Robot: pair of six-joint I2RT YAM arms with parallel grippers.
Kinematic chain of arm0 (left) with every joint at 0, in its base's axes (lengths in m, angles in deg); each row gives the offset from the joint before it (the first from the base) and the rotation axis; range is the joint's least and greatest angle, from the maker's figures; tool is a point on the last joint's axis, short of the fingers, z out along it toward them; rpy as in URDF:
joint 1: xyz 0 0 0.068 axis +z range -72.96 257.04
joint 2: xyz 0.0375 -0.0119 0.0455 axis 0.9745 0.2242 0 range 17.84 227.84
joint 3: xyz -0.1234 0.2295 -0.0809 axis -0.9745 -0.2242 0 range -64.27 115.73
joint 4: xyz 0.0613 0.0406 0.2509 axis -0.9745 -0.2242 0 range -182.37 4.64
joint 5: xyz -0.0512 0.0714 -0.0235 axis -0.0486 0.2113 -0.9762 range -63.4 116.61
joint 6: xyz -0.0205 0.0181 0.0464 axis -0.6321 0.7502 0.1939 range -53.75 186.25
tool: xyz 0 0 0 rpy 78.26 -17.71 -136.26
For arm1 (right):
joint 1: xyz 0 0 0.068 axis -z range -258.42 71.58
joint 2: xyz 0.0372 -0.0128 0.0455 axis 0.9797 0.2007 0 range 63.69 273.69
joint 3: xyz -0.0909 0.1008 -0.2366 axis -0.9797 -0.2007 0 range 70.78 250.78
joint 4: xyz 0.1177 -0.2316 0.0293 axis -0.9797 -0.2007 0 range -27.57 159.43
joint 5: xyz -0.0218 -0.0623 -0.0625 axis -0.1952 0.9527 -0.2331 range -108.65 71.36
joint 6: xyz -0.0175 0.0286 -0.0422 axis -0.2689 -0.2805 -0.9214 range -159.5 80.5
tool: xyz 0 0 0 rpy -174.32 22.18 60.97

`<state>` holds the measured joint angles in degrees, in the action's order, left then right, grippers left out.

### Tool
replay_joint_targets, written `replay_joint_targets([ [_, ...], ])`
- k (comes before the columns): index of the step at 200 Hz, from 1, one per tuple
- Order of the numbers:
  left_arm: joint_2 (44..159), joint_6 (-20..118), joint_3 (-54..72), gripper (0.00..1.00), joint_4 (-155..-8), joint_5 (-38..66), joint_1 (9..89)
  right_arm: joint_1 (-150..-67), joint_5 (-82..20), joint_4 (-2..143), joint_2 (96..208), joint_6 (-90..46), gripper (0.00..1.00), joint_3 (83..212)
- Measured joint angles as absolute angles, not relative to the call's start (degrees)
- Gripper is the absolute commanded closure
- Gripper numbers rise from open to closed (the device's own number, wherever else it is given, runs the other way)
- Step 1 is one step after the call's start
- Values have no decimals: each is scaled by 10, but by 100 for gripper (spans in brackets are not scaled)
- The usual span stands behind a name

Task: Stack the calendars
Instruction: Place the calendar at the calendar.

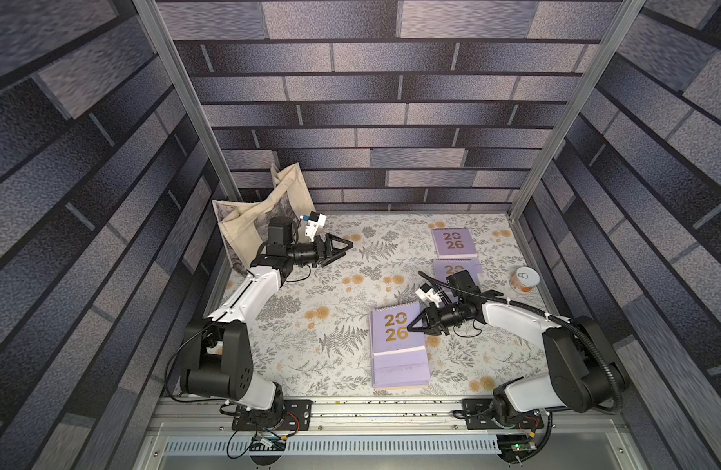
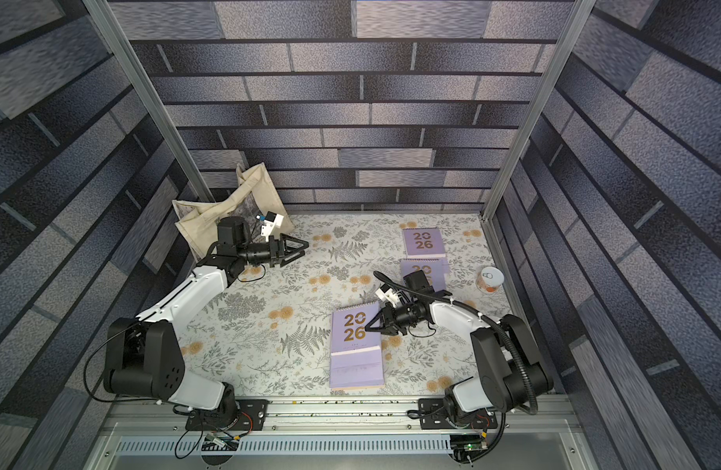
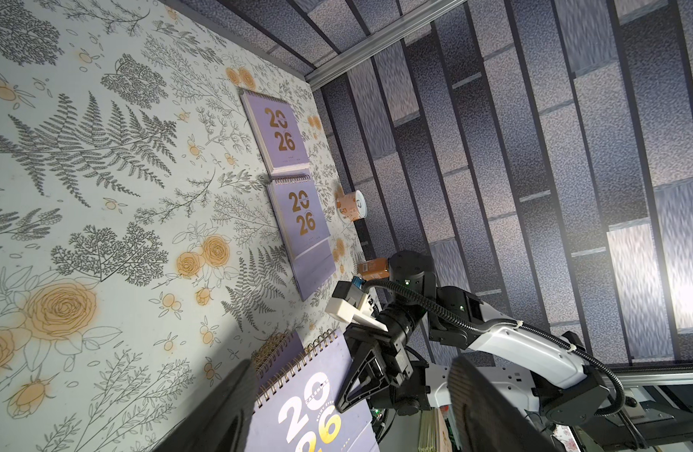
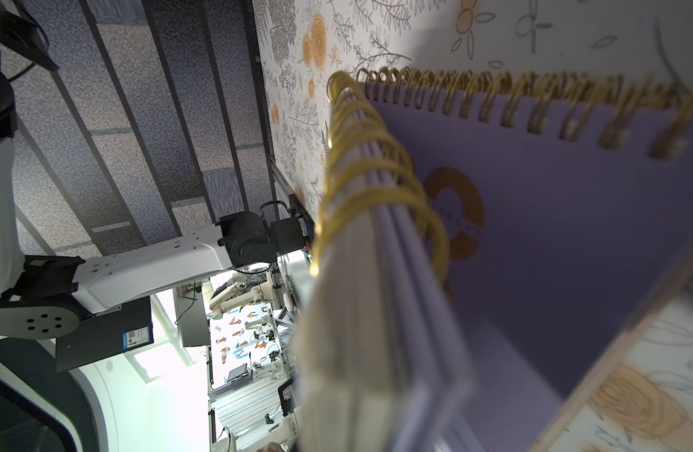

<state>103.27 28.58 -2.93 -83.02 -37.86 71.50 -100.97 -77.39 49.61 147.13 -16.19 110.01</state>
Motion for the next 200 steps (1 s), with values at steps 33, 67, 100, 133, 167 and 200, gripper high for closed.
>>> replay_joint_targets([
  [33, 1033, 286, -29, 21, -829, -379, 715, -1014, -774, 497, 1486, -171, 100, 1106],
  [67, 1033, 286, -32, 21, -828, -379, 715, -1015, -774, 497, 1494, -177, 100, 1120],
  [100, 1033, 286, -36, 21, -828, -379, 715, -1019, -774, 497, 1505, -181, 100, 1123],
  [133, 1033, 286, -37, 22, -828, -379, 715, -1021, -775, 497, 1514, -191, 100, 1123],
  [167, 1033, 286, -37, 22, -828, -379, 715, -1021, -773, 493, 1518, -203, 88, 1127],
  [200, 1033, 286, -38, 22, -827, -379, 715, -1022, -758, 481, 1518, -208, 73, 1128],
])
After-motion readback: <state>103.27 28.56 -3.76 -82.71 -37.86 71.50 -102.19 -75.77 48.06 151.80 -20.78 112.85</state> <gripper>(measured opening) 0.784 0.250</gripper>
